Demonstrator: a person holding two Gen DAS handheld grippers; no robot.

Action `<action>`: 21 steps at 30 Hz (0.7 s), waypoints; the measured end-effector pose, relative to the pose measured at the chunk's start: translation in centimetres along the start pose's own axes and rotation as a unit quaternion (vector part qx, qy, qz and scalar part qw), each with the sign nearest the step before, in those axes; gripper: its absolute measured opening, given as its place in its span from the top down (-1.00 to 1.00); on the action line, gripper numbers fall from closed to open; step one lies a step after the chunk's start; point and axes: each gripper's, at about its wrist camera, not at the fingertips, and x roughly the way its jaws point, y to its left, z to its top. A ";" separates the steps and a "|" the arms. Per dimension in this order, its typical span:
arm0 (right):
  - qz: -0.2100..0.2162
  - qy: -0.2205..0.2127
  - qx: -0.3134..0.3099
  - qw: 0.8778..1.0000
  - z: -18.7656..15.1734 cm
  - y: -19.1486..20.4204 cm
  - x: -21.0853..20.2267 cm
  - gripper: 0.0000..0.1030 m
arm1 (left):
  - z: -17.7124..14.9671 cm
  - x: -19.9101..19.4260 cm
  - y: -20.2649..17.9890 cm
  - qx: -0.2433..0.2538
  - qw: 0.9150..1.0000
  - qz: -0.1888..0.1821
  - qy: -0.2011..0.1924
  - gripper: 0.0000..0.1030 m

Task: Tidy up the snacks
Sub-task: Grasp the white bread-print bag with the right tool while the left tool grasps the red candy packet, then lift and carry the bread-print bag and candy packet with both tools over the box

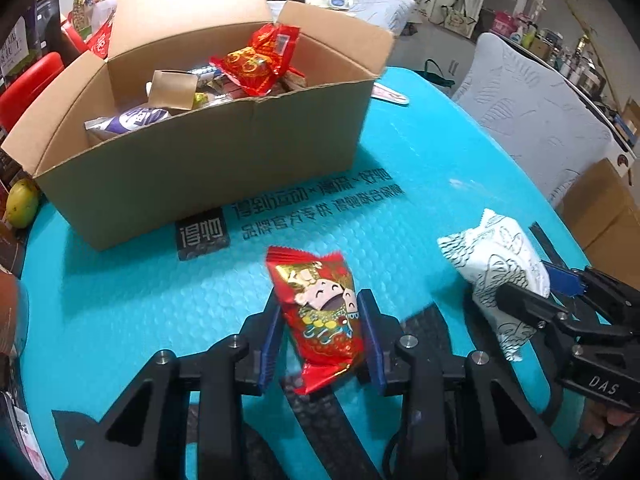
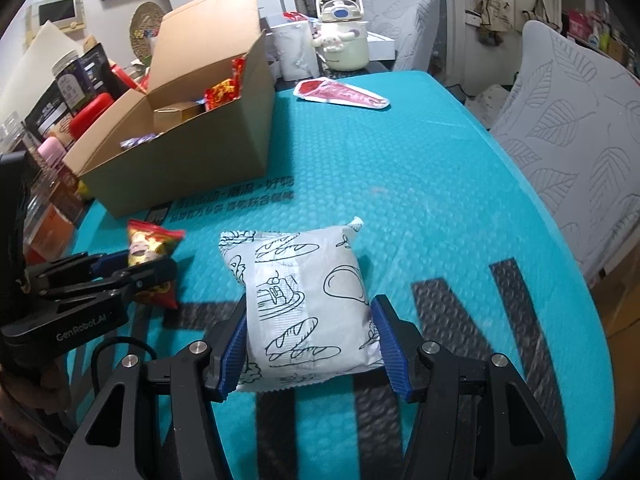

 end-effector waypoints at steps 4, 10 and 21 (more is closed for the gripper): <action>-0.003 0.001 -0.001 1.000 -0.8 0.4 -0.6 -0.13 | -0.7 -0.6 -0.5 0.012 1.000 -0.010 0.004 0.31; 0.003 0.001 0.004 1.000 -1.7 0.4 -1.0 -0.13 | -2.0 -1.0 -1.3 0.031 0.999 -0.018 0.014 0.31; 0.001 -0.003 -0.002 1.000 -1.7 0.7 -0.6 -0.15 | -3.2 -0.2 -2.5 0.055 0.998 0.021 0.009 0.30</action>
